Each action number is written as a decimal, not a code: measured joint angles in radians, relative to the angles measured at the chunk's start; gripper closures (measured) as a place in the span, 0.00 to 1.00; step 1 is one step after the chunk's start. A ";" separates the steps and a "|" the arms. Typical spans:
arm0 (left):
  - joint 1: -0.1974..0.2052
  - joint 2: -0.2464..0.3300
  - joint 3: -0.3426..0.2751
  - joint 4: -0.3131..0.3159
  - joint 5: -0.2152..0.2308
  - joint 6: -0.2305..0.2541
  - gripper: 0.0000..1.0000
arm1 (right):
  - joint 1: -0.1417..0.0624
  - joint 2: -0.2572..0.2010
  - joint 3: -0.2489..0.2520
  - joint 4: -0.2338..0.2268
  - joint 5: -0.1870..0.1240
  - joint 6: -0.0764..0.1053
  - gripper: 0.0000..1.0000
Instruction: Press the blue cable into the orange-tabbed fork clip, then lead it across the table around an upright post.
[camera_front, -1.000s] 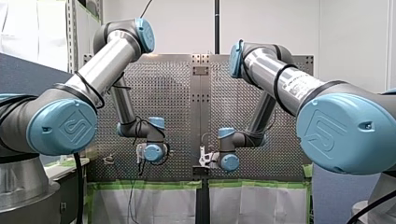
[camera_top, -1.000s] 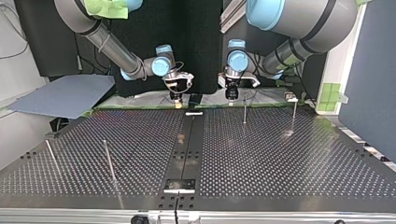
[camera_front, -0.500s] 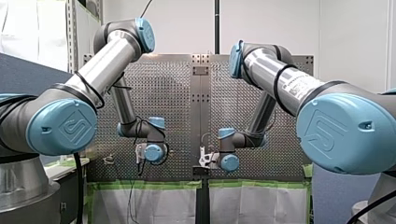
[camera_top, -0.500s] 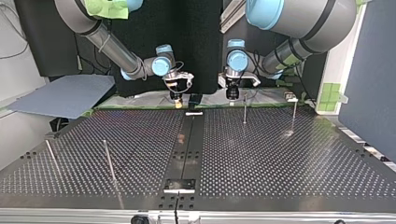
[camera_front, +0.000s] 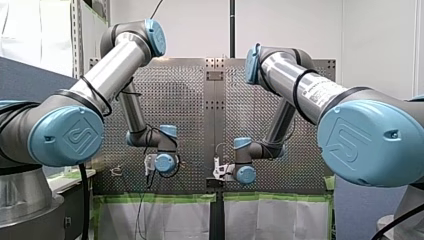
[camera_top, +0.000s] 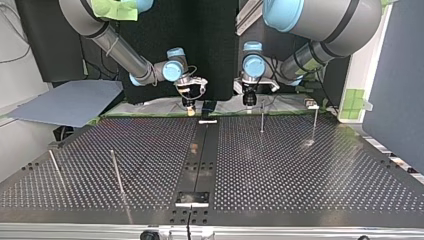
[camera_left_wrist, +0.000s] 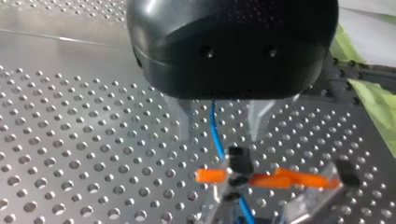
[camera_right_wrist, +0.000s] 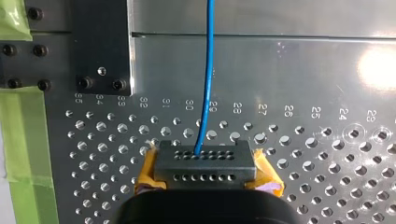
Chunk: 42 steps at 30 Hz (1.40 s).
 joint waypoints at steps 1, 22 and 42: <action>-0.002 0.000 0.005 -0.007 -0.005 0.001 0.32 | 0.000 0.001 0.000 0.000 0.000 0.000 1.00; -0.051 -0.009 0.104 -0.184 -0.116 0.052 0.35 | 0.000 0.001 -0.003 0.002 0.000 0.000 1.00; -0.046 -0.061 0.176 -0.225 -0.122 0.048 0.35 | 0.000 0.001 -0.004 0.001 0.000 -0.002 1.00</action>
